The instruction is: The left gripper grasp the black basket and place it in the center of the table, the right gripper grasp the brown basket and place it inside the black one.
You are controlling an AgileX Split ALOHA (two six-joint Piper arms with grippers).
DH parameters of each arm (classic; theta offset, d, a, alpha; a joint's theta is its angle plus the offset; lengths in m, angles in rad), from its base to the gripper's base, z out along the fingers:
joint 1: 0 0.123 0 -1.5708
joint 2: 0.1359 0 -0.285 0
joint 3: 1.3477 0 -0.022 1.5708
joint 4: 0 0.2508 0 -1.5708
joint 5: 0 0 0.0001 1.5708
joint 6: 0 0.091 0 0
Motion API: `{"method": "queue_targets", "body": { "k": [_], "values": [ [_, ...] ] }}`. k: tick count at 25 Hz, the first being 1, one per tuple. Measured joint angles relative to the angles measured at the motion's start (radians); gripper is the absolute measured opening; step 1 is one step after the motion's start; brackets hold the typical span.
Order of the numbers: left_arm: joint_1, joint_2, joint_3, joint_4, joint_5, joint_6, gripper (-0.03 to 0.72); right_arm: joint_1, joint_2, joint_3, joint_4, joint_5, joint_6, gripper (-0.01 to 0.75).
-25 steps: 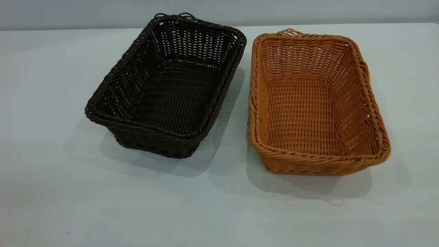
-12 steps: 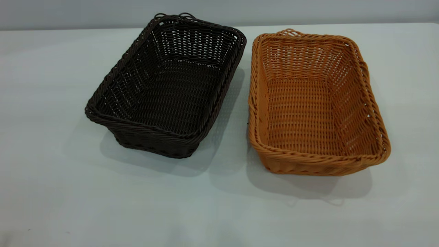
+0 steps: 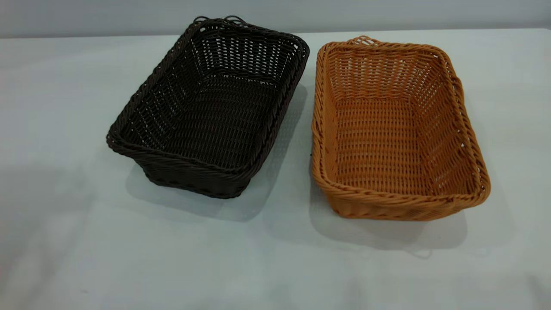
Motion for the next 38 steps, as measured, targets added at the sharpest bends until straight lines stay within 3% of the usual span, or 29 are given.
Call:
{"method": "queue_targets", "body": {
  "k": [7,13,27,31,34,37,38],
  "values": [
    [-0.091,0.41,-0.214,0.0,-0.046,0.054,0.51,0.0,0.141,0.0,0.046,-0.082,0.023,0.565],
    [-0.141,0.663,-0.33,0.0,-0.05,0.107,0.51,0.0,0.234,0.0,0.08,-0.086,0.041,0.565],
    [-0.206,1.007,-0.505,0.0,-0.093,0.127,0.51,0.001,0.559,0.0,0.224,-0.128,0.049,0.565],
    [-0.204,1.061,-0.518,0.0,-0.101,0.13,0.504,0.044,0.653,0.0,0.285,-0.139,0.048,0.565],
    [-0.204,1.084,-0.522,0.0,-0.132,0.138,0.443,0.099,0.725,-0.002,0.331,-0.165,0.048,0.565],
    [-0.205,1.083,-0.524,-0.004,-0.167,0.142,0.281,0.157,0.803,-0.004,0.388,-0.186,0.048,0.565],
    [-0.203,1.078,-0.526,-0.001,-0.174,0.161,0.196,0.175,0.832,-0.007,0.407,-0.192,0.047,0.565]
  ]
}}
